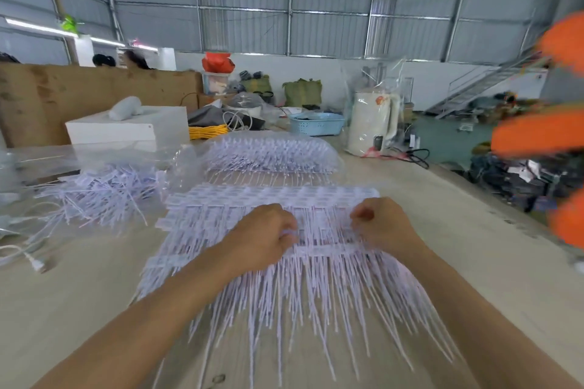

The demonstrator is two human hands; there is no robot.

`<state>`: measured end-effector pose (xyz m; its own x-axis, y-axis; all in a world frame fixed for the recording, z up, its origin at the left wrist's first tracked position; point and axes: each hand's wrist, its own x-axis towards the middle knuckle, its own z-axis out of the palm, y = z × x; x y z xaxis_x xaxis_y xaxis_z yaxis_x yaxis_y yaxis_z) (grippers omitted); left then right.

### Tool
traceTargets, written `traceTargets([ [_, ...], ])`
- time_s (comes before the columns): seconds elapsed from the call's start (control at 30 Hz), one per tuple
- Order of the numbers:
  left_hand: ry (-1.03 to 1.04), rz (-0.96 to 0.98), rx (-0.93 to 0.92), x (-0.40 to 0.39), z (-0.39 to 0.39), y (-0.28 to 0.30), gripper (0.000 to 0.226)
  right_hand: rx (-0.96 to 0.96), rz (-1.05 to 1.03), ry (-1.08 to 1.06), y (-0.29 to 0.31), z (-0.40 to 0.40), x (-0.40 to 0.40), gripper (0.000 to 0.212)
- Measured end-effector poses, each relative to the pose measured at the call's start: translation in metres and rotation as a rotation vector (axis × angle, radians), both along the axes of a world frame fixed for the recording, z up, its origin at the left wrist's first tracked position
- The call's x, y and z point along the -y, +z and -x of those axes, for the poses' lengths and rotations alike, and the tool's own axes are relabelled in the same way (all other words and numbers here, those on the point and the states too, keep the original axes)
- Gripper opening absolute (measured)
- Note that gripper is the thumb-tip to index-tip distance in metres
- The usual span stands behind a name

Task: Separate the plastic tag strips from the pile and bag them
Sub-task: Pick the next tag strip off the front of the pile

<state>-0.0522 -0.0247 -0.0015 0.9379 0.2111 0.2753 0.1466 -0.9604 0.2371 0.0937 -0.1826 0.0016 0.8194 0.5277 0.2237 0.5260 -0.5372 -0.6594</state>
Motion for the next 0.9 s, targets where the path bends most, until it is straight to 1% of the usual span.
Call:
traceTargets([
  [0.03,-0.002,-0.012,0.006,0.001,-0.009,-0.004,0.029,0.049,0.050,-0.045,-0.002,-0.006,0.004,0.015],
  [0.1,0.003,-0.029,-0.011,0.001,-0.024,-0.010,0.038,0.077,0.067,-0.066,-0.009,-0.015,0.008,0.014],
  [0.2,-0.006,-0.060,-0.003,-0.002,-0.037,-0.016,0.039,0.086,0.046,-0.035,-0.016,-0.022,0.009,0.012],
  [0.33,0.063,-0.196,0.144,-0.015,-0.056,-0.013,0.034,0.117,0.068,0.040,-0.018,-0.026,0.011,0.013],
  [0.4,0.126,-0.244,0.090,-0.025,-0.070,-0.007,0.041,0.150,0.092,0.057,-0.018,-0.026,0.012,0.013],
  [0.5,0.135,-0.256,-0.094,-0.039,-0.085,-0.001,0.045,0.200,0.113,0.081,-0.019,-0.024,0.013,0.014],
  [0.6,0.079,-0.282,-0.123,-0.043,-0.090,-0.002,0.043,0.221,0.115,0.110,-0.018,-0.024,0.015,0.013],
  [0.7,0.099,-0.337,-0.163,-0.042,-0.087,0.002,0.045,0.220,0.108,0.124,-0.017,-0.024,0.016,0.011],
  [0.73,0.103,-0.408,-0.184,-0.040,-0.086,0.004,0.043,0.208,0.088,0.122,-0.016,-0.024,0.016,0.010],
  [0.77,0.102,-0.525,-0.204,-0.036,-0.085,0.006,0.037,0.193,0.060,0.118,-0.016,-0.025,0.016,0.009],
  [0.83,0.107,-0.718,-0.246,-0.023,-0.084,0.009,0.024,0.172,0.013,0.094,-0.018,-0.026,0.016,0.007],
  [0.87,0.122,-0.769,-0.257,-0.018,-0.083,0.009,0.023,0.172,0.002,0.078,-0.019,-0.027,0.017,0.007],
  [0.9,0.139,-0.777,-0.248,-0.015,-0.083,0.010,0.026,0.179,-0.005,0.057,-0.021,-0.027,0.016,0.008],
])
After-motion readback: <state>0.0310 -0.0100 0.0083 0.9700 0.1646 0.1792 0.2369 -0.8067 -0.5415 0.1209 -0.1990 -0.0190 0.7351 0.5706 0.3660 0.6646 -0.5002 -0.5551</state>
